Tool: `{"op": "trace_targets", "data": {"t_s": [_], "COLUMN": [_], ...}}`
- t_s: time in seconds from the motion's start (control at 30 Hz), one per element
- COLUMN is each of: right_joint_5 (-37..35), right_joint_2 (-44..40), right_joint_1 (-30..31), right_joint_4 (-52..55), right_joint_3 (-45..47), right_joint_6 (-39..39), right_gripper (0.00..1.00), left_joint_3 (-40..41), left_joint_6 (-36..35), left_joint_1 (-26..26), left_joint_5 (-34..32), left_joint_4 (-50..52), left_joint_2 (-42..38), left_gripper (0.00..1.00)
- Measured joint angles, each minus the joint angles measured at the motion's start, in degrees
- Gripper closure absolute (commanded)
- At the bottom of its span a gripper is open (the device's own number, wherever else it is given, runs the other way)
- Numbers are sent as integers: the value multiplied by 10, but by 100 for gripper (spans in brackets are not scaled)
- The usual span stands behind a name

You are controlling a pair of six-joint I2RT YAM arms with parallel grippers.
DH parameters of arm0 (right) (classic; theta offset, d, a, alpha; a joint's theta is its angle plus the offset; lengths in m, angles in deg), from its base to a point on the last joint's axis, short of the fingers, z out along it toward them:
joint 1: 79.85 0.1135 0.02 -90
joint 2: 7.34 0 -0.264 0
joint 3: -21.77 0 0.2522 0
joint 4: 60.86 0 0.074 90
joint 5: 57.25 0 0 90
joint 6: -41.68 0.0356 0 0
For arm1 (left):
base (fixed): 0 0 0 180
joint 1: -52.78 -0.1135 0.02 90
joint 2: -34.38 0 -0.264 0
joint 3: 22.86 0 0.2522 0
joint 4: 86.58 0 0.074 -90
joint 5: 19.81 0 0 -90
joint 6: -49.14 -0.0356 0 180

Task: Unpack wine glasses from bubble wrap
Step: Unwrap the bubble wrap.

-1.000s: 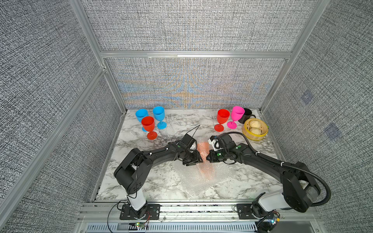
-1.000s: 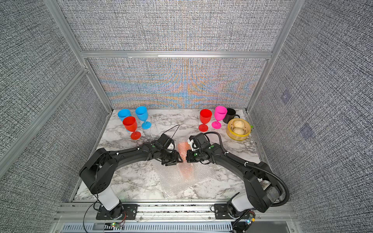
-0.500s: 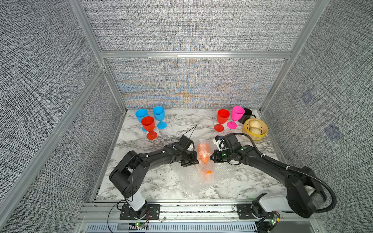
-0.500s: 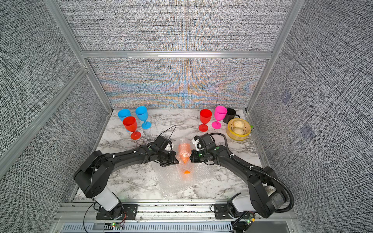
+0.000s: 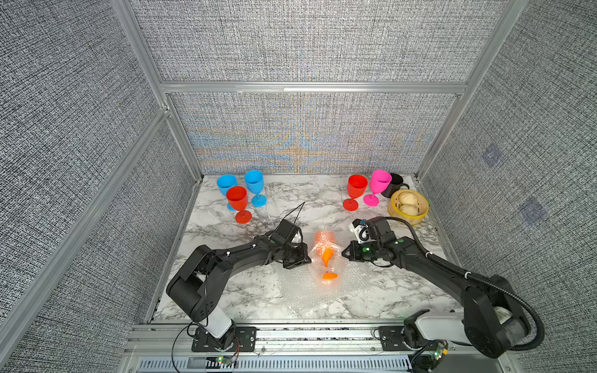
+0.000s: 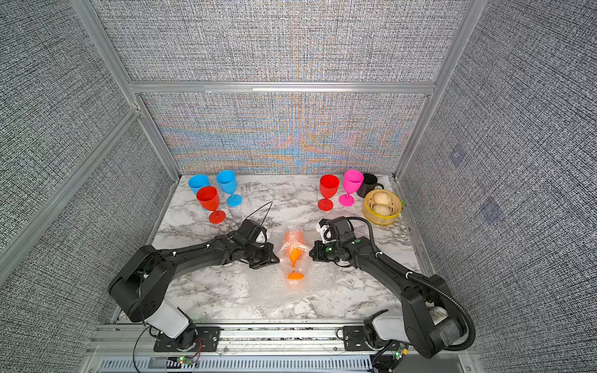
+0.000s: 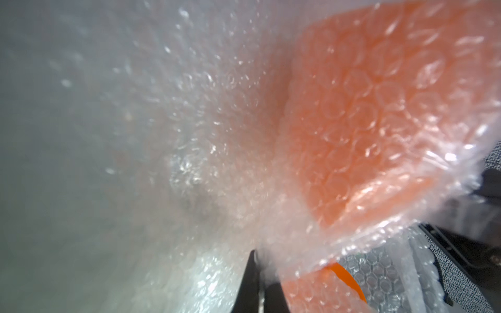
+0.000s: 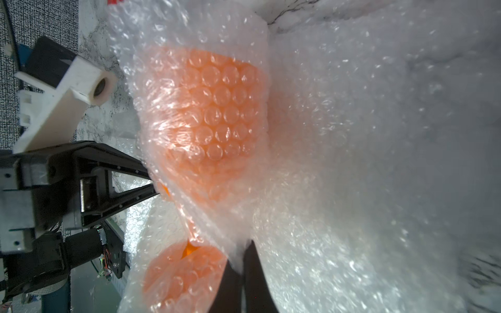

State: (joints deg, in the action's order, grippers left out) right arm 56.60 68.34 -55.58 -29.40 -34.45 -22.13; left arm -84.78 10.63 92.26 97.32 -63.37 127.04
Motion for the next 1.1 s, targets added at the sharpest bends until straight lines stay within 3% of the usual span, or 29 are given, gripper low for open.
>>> {"op": "trace_targets", "data": {"t_s": [0.47, 0.5, 0.6, 0.67, 0.77, 0.97, 1.1], "right_joint_5": [1, 1, -2, -16, -32, -72, -75], "right_joint_2": [-18, -19, -19, -23, -48, -76, -16], "right_joint_1": [-26, -26, -27, -29, -29, -7, 62], "right_joint_4": [0, 0, 11, 24, 58, 131, 162], "right_joint_3": [27, 27, 19, 8, -22, -128, -186], "right_joint_6": [2, 0, -4, -8, -13, -41, -47], "right_gripper": [100, 95, 65, 55, 50, 50, 45], "left_joint_3": [-2, -3, -6, -7, -7, -12, -12], "left_joint_6": [3, 1, -3, -3, -3, -3, -3], "left_joint_1": [-7, -7, -7, -7, -6, -2, -2], "left_joint_5": [-16, -16, -17, -22, -21, -21, -21], "left_joint_4": [31, 35, 42, 51, 57, 58, 58], "left_joint_2": [-3, -6, -12, -11, -6, -6, -6], "left_gripper": [100, 100, 98, 98, 100, 100, 90]}}
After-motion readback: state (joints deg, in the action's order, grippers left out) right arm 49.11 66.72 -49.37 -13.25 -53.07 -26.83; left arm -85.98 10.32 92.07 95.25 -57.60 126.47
